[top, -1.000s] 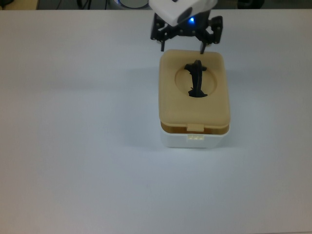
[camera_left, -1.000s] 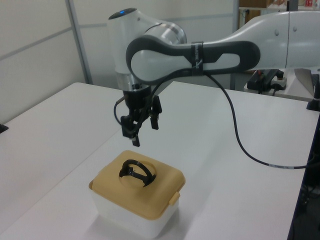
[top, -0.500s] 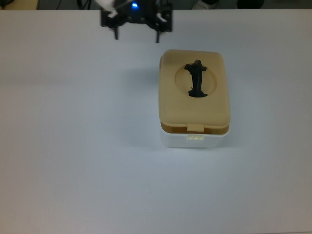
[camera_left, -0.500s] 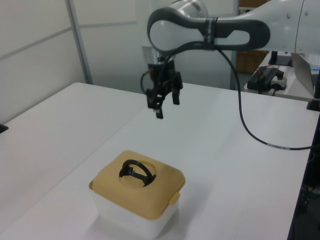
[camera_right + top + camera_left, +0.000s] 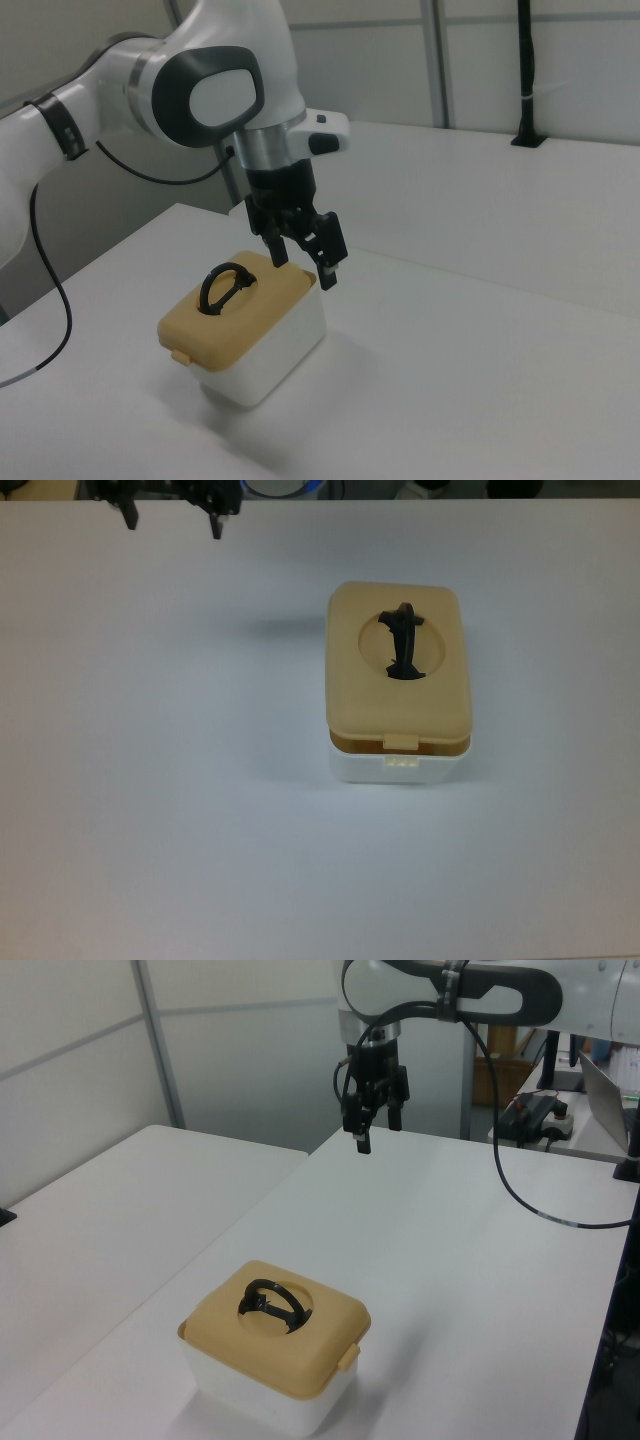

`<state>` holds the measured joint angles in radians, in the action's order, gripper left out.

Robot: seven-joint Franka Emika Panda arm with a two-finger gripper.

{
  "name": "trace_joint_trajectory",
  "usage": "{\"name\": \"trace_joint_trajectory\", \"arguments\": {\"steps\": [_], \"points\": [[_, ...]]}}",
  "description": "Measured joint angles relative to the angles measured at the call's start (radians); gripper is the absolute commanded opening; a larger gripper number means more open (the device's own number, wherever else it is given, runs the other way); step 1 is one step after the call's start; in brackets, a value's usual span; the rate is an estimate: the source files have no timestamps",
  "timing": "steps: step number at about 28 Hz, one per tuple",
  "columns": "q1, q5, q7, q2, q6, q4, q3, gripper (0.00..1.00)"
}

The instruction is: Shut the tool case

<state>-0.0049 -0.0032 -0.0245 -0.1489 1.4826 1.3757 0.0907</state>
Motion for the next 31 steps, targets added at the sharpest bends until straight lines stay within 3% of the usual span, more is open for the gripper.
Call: {"name": "trace_joint_trajectory", "arguments": {"steps": [31], "points": [[-0.015, 0.0, -0.006, 0.003, 0.0, 0.015, -0.001, 1.0]]}}
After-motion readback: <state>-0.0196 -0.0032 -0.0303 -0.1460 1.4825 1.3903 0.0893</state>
